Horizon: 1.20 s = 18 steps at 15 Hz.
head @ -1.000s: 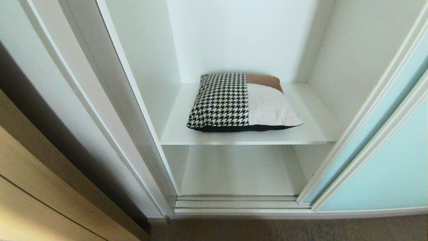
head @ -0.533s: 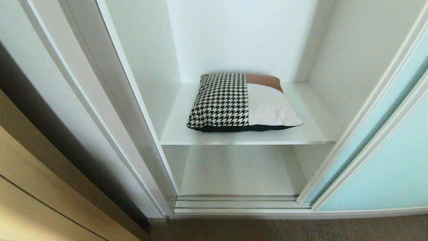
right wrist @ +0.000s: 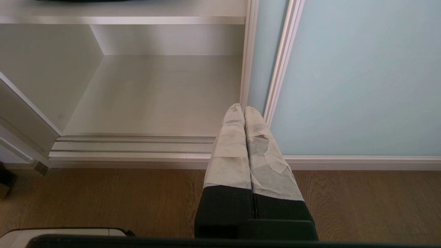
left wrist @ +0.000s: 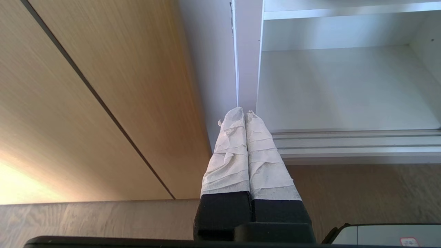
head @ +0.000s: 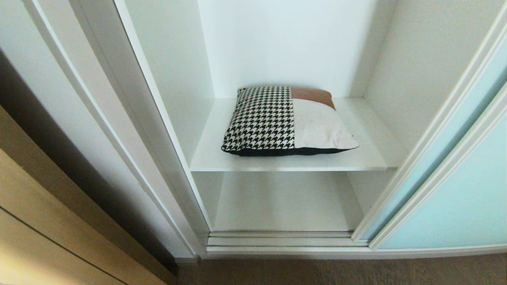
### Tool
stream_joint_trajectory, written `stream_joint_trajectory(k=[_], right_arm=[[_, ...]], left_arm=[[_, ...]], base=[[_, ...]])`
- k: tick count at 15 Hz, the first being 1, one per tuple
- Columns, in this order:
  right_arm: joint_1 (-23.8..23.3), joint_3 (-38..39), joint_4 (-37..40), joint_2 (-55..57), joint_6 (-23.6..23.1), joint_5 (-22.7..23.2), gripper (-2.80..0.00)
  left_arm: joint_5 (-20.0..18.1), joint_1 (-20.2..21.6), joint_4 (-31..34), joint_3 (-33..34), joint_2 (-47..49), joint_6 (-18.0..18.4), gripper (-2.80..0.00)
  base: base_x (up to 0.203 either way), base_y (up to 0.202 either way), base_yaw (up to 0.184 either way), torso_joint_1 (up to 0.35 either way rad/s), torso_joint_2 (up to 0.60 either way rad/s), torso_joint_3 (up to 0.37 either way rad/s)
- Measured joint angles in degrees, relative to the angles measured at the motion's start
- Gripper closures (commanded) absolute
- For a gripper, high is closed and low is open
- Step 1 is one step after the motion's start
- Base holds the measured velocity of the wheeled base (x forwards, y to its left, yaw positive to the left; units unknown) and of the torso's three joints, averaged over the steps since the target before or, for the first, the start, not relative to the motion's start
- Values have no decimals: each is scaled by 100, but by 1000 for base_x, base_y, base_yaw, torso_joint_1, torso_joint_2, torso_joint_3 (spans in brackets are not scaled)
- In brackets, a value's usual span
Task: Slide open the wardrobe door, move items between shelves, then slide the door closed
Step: Place the pillow on the lower shelf
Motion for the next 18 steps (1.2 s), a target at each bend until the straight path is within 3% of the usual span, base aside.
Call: stream_joint_trajectory(k=[18], right_arm=[[0,0,12,2,-56,-20,0]], left_arm=[[0,0,0,0,2,-5,0]], base=[[0,0,0,0,0,0]])
